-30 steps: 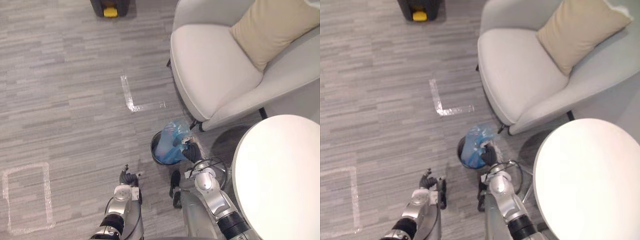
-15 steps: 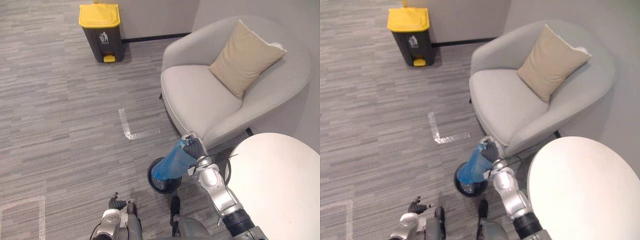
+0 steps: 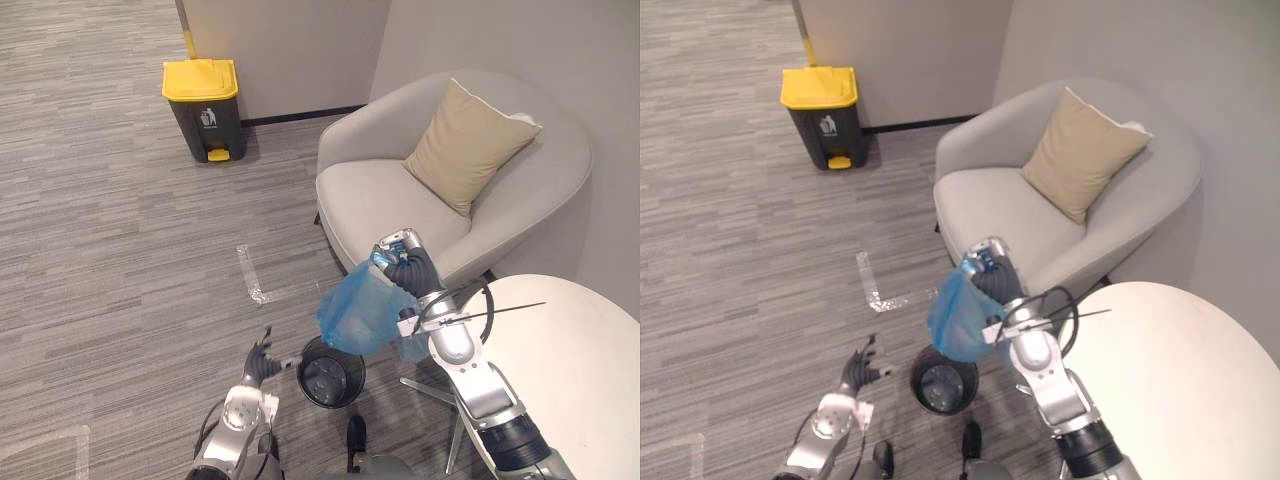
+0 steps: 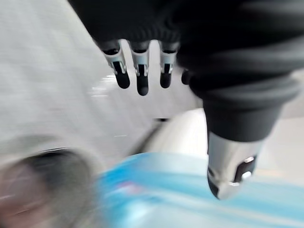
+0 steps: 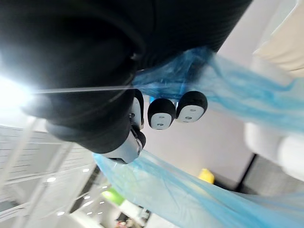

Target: Gather rubbish on tea table into small bin, then transfer packed bag to large trash can.

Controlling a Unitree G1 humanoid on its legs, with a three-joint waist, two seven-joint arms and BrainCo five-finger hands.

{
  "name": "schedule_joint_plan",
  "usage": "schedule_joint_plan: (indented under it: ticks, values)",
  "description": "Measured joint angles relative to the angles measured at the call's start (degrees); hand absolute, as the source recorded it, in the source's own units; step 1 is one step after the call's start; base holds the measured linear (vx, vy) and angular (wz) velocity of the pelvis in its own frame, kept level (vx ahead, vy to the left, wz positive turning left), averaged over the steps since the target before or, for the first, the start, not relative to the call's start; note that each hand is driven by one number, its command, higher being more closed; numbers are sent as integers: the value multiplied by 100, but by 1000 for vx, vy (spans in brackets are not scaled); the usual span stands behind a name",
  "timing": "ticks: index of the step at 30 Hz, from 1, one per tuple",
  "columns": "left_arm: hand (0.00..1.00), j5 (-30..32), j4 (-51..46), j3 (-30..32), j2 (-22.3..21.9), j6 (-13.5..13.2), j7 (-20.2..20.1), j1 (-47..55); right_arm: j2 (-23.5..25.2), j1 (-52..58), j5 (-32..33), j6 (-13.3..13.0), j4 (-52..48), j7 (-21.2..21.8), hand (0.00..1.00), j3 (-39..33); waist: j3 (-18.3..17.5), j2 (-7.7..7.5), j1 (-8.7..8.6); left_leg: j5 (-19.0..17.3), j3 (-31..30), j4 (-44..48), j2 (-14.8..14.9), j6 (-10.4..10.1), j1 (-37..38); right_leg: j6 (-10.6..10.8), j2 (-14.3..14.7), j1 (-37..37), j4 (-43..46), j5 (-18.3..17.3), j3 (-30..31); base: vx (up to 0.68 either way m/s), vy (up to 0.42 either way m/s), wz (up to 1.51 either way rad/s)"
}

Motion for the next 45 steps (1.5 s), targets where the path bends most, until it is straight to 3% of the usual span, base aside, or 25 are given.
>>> schedule_joint_plan:
  ticks: [2, 7, 12, 16, 20, 26, 45]
  values:
    - [0, 12, -277, -178, 309, -119, -80, -134, -243, -276, 386, -164, -35, 171, 100, 201, -44, 5, -56, -8, 4, -3, -10, 13, 40, 13, -1, 34, -24, 14, 32, 27, 12, -7]
    - [0, 70, -612, -525, 669, -245, -299, -472, -594, -512, 868, -248, -385, 448, 100, 421, -219, 57, -61, 0, 49, -179, -41, 39, 209, 16, 4, 99, -36, 15, 72, 12, 9, -5]
    - [0, 36, -798, -663, 925, -410, -516, -814, -646, -781, 1364, -490, -708, 666, 100, 448, -367, 115, -108, 31, 183, -368, -58, 70, 362, 23, 5, 100, -35, 20, 180, -11, 3, -13]
    - [0, -10, -798, -915, 989, -468, -658, -1111, -640, -901, 1603, -495, -766, 762, 100, 595, -431, 150, -155, 74, 243, -494, -76, 83, 444, 25, 7, 97, -35, 21, 241, -14, 4, -8]
    - [0, -14, -787, -1085, 797, -471, -666, -1170, -435, -912, 1723, -504, -924, 863, 100, 854, -450, 159, -175, 125, 315, -626, -79, 82, 534, 24, 32, 87, -35, 23, 318, -7, -7, -10]
    - [0, -148, -605, -1309, 168, -452, -656, -1192, 98, -1168, 1719, -471, -866, 876, 100, 1283, -535, 210, -181, 200, 355, -794, -87, 89, 625, 26, 50, 81, -36, 26, 363, 0, -5, -3]
    - [0, -59, -59, -1471, -44, -337, -583, -1269, 545, -1389, 1671, -388, -270, 880, 100, 1528, -565, 203, -207, 234, 333, -780, -72, 62, 584, 22, 67, 82, -151, 113, 456, -7, -3, 0]
